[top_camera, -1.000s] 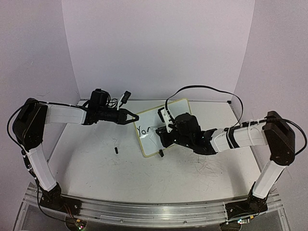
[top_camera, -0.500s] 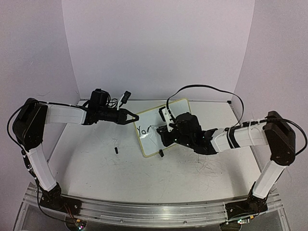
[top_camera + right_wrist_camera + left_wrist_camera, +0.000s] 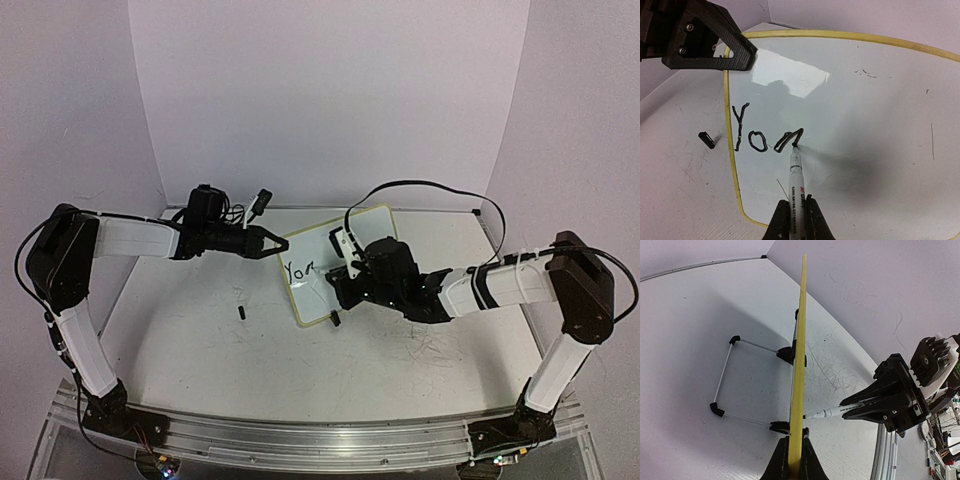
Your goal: Write a sentence on the whiteboard
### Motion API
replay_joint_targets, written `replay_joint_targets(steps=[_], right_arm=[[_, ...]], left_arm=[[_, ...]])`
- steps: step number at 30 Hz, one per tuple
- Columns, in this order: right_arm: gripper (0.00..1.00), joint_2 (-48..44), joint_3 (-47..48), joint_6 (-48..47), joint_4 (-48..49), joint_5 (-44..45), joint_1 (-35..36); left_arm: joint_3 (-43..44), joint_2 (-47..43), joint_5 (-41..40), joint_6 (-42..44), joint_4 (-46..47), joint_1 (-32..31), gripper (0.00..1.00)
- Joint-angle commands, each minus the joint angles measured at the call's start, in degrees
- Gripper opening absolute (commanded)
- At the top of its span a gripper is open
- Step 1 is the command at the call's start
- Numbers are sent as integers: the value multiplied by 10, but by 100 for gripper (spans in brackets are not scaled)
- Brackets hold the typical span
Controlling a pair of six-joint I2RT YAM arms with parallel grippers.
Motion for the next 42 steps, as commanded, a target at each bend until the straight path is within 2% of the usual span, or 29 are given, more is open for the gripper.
replay_joint_targets(steps=[1,5,9,12,17,25,30,42], right_arm=[[0,-5,-7,8,-24,8,-1],[0,-26,-16,2,-16,26,-1],[0,-94,-48,-15,33,-16,-1],[0,-130,-63,-24,55,-6,-6],[0,-83,-20,-28,40,-47,-15],[0,-66,-23,-34,38,10,-11],[0,-47,-12,-40,39,-42,-2],[0,-14,14,-45,36,-45,12]], left_arm=[[-12,-20,-9,12,-24,4,0],[-10,-19,-9,12,-24,4,0],[-12,-20,-12,14,-24,4,0],[-12,-21,-14,16,-25,4,0],[-13,-20,-17,18,-26,5,0],[-14,-24,-18,20,-26,4,0],[-12,-21,-13,19,-27,4,0],[-11,-19,-10,16,-26,4,0]])
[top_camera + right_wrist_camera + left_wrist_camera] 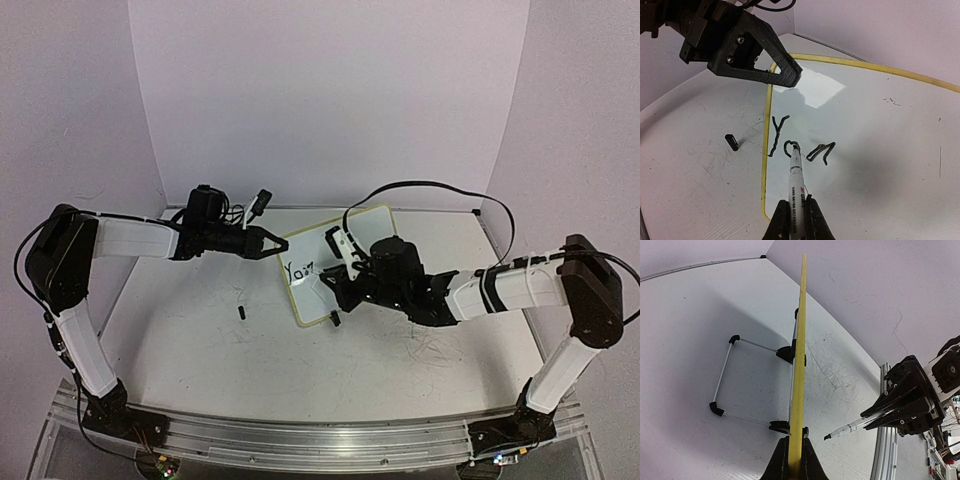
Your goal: Write a sentence on the whiteboard
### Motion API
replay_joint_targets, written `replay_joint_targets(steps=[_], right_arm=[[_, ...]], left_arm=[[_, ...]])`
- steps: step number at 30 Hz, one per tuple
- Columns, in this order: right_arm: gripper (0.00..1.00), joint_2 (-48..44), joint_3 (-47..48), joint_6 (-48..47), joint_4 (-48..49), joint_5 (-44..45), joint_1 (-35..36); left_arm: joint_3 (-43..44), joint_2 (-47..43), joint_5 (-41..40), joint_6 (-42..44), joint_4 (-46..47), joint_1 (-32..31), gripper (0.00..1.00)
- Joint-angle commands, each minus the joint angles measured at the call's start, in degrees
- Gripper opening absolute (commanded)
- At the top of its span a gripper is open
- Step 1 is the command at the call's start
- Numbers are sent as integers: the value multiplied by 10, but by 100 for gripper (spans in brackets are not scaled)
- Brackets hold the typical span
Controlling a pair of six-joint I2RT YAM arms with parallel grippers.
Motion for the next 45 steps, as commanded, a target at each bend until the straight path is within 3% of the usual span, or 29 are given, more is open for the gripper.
replay_joint_targets(steps=[1,24,45], right_arm=[[0,19,34,-6,8,-2,-1],[0,49,58,-3,-5,46,-1],[0,37,22,15,-22,51,0]], left_arm=[[-7,-16,-8,14,-27,4,0],[-8,-19,-6,14,-27,4,0],[-9,-22,-8,13,-27,4,0]])
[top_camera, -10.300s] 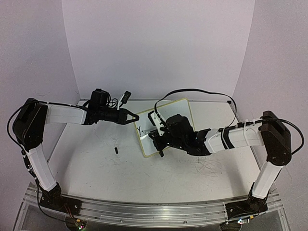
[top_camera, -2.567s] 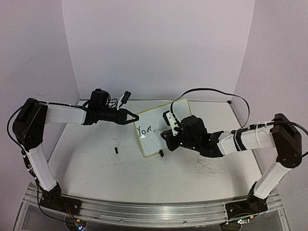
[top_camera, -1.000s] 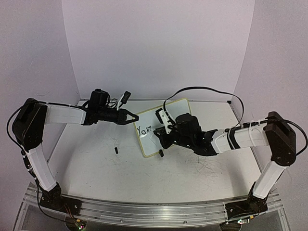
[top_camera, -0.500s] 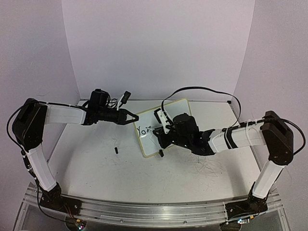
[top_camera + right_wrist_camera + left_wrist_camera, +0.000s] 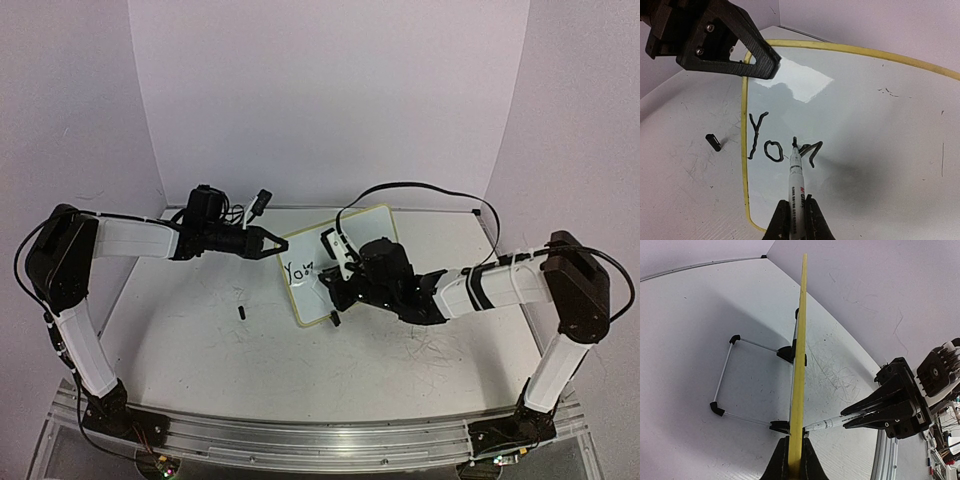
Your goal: Write a sentence on the whiteboard
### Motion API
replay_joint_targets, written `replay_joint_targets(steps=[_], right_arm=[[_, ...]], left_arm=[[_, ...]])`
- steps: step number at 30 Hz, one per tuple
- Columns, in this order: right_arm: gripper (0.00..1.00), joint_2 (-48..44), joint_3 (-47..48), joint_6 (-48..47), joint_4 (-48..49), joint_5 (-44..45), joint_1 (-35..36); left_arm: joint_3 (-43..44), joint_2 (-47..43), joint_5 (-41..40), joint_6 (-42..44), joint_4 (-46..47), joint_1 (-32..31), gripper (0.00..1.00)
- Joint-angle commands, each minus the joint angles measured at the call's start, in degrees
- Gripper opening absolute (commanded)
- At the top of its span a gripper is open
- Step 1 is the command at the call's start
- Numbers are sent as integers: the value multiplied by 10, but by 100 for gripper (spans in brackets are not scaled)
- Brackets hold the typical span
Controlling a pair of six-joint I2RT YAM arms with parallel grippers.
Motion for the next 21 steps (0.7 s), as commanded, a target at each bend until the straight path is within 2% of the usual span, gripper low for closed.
replay_joint_targets(steps=[1,14,21], right_arm=[[0,-7,-9,10,-11,11,1],[0,-14,-16,11,-22,5,2],[0,-105,-52,10,6,-12,1]], left_arm=[[-9,-22,-9,14,-27,4,0],[-10,-24,-11,15,-27,4,0],[-9,-23,-13,16,-26,5,0]])
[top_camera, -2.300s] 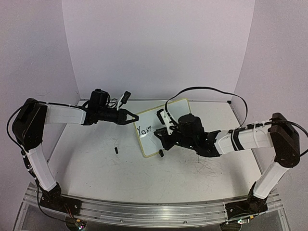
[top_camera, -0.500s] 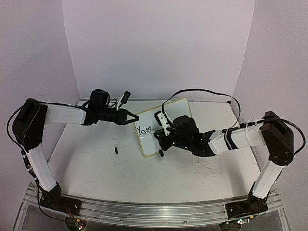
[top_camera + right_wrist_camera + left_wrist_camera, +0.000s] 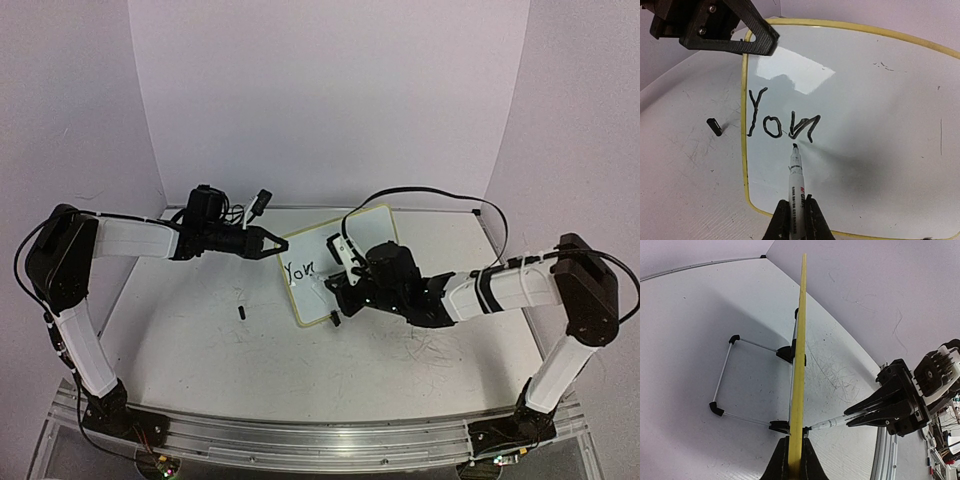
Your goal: Write a sentence on the whiteboard
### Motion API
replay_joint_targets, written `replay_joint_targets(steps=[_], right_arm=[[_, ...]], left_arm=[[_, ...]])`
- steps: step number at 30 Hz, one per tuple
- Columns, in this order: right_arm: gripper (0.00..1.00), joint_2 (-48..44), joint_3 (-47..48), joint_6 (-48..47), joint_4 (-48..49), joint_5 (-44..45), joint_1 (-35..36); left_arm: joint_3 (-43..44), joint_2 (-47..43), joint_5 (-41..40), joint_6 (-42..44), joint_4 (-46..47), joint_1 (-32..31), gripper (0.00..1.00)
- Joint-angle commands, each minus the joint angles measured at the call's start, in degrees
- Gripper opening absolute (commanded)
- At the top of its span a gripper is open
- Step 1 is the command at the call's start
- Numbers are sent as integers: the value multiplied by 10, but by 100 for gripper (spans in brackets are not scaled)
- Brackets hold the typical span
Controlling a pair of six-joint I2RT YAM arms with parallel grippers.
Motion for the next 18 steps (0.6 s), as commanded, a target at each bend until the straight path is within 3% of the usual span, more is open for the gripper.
replay_joint_targets(steps=[1,5,18], right_arm=[[0,-85,-28,4,33,-1,-3],[0,-64,-16,7,40,-11,-33],[0,-22,4,6,52,18,-36]], left_arm=[[-9,-22,-13,16,-27,4,0],[-8,-22,-13,17,-27,4,0],[-10,-25,-12,17,-27,4,0]])
